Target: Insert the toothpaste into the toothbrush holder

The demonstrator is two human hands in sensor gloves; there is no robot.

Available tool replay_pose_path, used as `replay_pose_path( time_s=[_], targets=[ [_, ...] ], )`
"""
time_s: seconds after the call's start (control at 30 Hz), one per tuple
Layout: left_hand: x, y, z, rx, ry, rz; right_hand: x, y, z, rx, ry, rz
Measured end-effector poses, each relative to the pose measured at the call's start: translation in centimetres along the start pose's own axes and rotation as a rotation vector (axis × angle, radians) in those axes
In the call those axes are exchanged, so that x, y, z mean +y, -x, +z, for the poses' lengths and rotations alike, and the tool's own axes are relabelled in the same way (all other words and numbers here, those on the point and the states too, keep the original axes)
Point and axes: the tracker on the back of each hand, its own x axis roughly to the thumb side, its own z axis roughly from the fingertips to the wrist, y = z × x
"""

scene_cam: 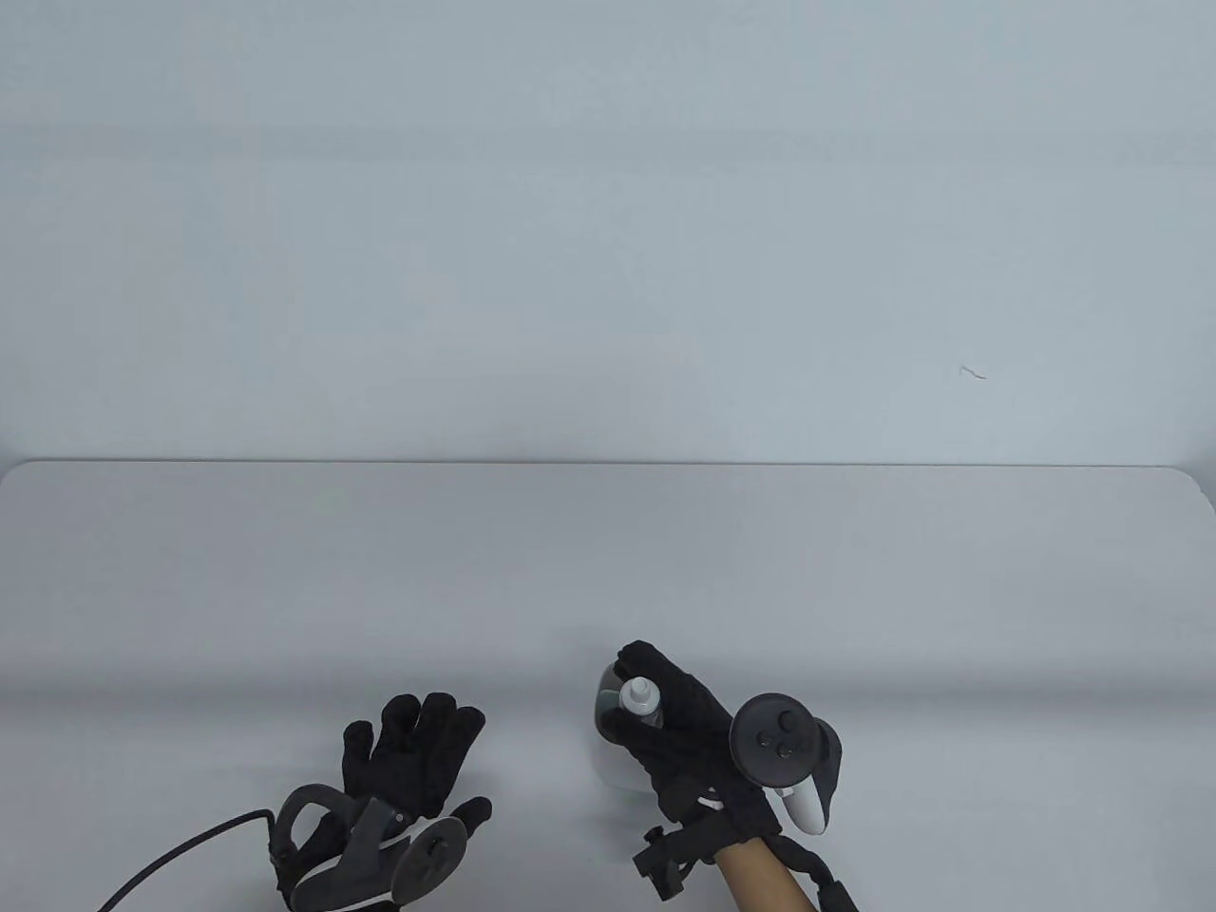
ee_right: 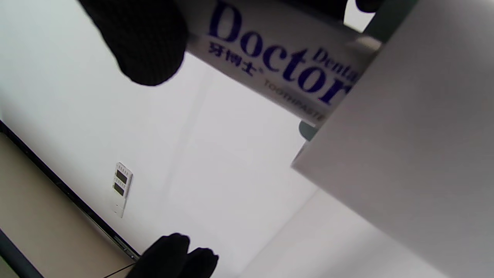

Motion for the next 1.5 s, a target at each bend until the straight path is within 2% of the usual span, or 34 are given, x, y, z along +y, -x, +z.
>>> replay_pose_path(
  time_s=[0.17, 0.6, 0.97, 1.3, 1.5],
  targets=[
    [-0.1, 0.0, -0.1, -0.009, 0.0, 0.011, -0.9, 0.6, 0.1, 0.022, 0.051, 0.065],
    [-0.1, 0.0, 0.0, -0.003, 0.0, 0.006, -1.4, 1.2, 0.3, 0.074, 0.069, 0.08],
    [-0.1, 0.1, 0.0, 0.0, -0.015, 0.005, -1.9, -0.3, 0.3, 0.052, 0.081, 0.077],
    [0.4, 0.3, 0.2, 0.006, -0.051, 0.002, -5.6, -3.4, 1.0, 0.002, 0.204, 0.045],
    [0.9, 0.6, 0.4, 0.029, -0.078, -0.013, -8.9, -6.2, 3.5, -0.08, 0.325, 0.154]
  ],
)
